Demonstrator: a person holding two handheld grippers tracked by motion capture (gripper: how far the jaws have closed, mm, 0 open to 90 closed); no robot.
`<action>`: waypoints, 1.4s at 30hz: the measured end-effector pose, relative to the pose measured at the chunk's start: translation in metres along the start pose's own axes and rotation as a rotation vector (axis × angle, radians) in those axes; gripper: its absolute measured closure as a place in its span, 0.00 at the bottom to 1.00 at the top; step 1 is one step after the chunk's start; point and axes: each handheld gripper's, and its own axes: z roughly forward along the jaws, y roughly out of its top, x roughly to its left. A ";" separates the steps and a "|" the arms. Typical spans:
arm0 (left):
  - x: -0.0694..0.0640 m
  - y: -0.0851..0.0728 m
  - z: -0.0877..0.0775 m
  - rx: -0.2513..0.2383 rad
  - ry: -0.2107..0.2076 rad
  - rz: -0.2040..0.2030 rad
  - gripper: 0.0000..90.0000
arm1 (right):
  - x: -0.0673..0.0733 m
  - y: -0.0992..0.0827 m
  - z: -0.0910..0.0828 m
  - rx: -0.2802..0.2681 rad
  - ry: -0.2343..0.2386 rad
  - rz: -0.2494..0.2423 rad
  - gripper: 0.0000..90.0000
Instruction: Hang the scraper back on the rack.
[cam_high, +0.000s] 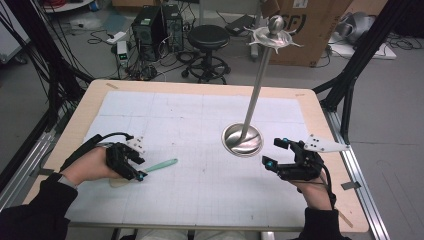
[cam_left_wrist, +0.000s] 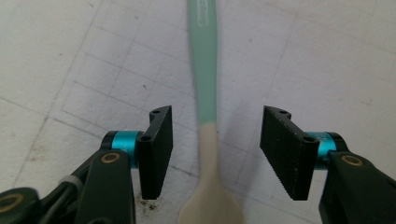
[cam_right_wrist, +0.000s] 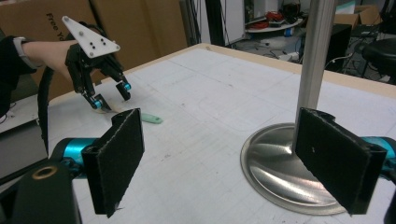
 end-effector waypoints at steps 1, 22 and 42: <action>0.000 0.000 0.001 0.020 -0.001 0.008 0.53 | 0.000 0.000 0.000 0.001 0.001 0.003 0.17; 0.004 0.017 0.014 0.224 0.007 0.017 0.76 | 0.007 0.003 0.002 0.012 0.009 -0.021 0.17; 0.004 0.016 -0.005 0.080 0.070 -0.042 0.89 | 0.005 0.001 -0.006 -0.001 -0.007 -0.015 0.17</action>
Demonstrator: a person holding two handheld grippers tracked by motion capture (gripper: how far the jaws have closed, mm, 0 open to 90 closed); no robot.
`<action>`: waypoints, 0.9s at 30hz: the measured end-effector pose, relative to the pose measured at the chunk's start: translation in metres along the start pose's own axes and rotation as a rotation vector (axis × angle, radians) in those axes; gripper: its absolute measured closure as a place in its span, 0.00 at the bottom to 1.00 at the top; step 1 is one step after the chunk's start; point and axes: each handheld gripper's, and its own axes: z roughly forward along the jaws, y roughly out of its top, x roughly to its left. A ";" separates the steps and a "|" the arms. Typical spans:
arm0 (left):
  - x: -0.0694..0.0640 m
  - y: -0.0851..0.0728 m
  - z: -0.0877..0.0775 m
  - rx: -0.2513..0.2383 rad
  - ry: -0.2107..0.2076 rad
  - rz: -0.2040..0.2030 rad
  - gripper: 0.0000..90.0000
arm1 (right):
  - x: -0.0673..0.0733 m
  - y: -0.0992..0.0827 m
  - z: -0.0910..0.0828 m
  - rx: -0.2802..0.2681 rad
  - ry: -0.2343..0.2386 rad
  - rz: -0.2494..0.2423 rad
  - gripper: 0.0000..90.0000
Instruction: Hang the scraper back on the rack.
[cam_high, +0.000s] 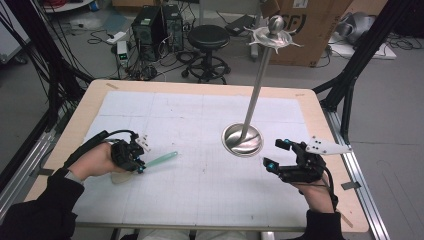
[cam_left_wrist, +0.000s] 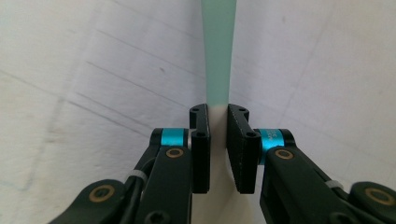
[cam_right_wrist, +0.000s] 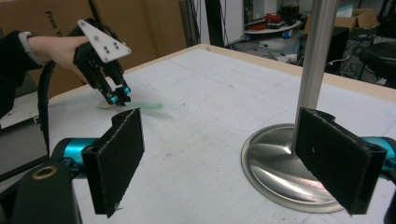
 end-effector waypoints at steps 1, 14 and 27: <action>0.000 0.000 -0.005 -0.029 0.000 -0.005 0.89 | 0.000 0.000 -0.001 -0.002 -0.005 0.003 0.17; -0.012 -0.002 -0.021 -0.368 -0.023 -0.104 0.89 | 0.002 0.000 -0.005 -0.008 -0.012 0.002 0.17; -0.019 0.012 -0.029 -0.687 0.091 -0.193 0.89 | 0.001 -0.001 -0.004 -0.013 -0.012 0.008 0.17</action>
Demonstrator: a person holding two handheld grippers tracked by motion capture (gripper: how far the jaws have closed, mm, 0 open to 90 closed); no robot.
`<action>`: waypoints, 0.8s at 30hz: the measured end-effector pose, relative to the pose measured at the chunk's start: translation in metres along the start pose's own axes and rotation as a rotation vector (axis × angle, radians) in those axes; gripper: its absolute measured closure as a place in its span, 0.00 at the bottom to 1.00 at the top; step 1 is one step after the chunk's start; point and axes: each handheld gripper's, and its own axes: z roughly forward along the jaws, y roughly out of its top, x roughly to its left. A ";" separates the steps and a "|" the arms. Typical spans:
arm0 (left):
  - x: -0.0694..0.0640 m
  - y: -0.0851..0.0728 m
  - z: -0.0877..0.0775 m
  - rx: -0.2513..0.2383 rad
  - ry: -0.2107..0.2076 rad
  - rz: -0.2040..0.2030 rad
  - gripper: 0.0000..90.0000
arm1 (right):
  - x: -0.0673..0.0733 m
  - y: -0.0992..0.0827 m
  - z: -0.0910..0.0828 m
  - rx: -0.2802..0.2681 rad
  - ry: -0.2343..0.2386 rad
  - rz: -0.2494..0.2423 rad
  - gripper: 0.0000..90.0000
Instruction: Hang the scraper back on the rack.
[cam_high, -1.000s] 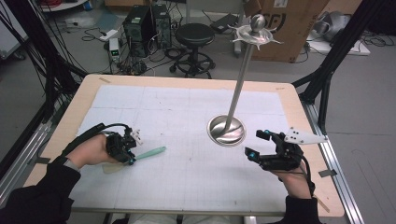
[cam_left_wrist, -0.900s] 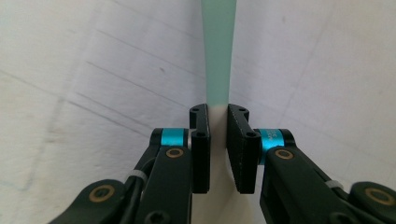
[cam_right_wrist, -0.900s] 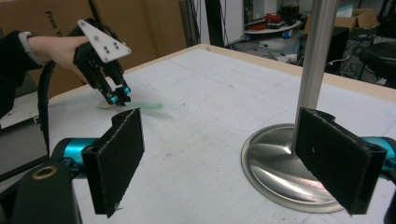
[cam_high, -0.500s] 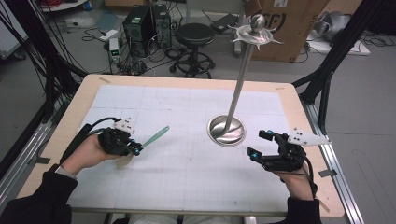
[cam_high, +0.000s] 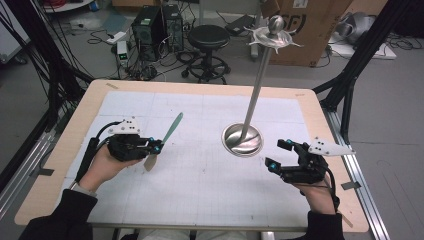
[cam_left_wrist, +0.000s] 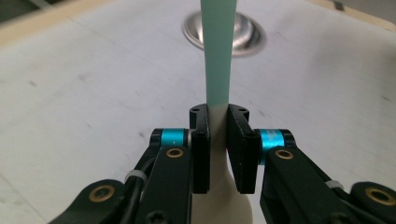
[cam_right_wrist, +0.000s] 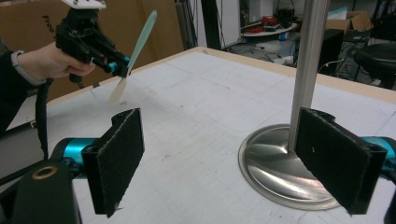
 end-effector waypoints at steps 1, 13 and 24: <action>0.000 0.001 0.001 -0.022 0.002 -0.005 0.89 | 0.000 0.000 0.000 0.000 0.000 0.001 0.17; -0.007 0.031 0.019 -0.215 -0.017 -0.085 0.89 | -0.001 0.001 -0.004 -0.015 0.002 -0.001 0.17; -0.018 0.062 0.035 -0.275 -0.042 -0.050 0.89 | -0.002 0.003 -0.007 -0.032 -0.001 -0.004 0.17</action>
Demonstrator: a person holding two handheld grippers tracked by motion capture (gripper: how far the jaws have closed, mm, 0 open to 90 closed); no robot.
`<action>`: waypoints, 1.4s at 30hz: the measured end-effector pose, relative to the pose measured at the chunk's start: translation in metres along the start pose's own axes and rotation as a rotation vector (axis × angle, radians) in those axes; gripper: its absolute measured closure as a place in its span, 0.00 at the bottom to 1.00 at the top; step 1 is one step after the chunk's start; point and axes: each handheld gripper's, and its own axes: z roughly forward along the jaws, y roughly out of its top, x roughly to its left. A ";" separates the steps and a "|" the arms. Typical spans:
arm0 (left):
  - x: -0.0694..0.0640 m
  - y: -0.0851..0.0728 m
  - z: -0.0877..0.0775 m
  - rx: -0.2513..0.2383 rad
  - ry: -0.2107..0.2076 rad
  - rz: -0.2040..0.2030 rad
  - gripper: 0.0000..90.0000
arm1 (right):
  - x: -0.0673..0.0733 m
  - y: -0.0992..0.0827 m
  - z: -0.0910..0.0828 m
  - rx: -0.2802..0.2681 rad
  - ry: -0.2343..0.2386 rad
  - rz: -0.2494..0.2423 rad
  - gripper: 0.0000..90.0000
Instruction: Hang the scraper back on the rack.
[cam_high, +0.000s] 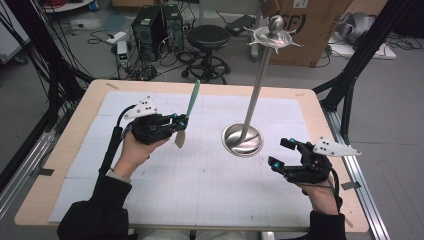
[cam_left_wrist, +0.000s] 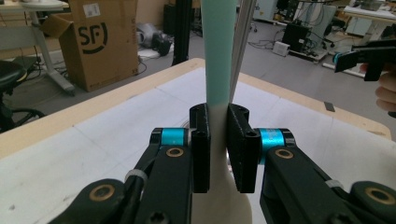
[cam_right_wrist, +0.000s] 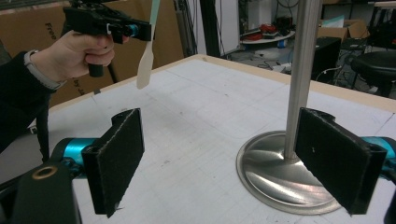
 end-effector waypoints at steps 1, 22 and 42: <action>-0.001 0.003 0.002 -0.005 0.002 0.006 0.89 | 0.000 0.000 -0.001 -0.001 0.000 0.003 0.17; -0.020 0.066 0.028 -0.055 -0.047 0.042 0.89 | 0.000 0.001 -0.005 -0.022 0.002 0.008 0.17; -0.035 0.099 0.051 -0.081 -0.044 0.110 0.89 | -0.001 0.001 -0.012 -0.033 0.004 0.017 0.17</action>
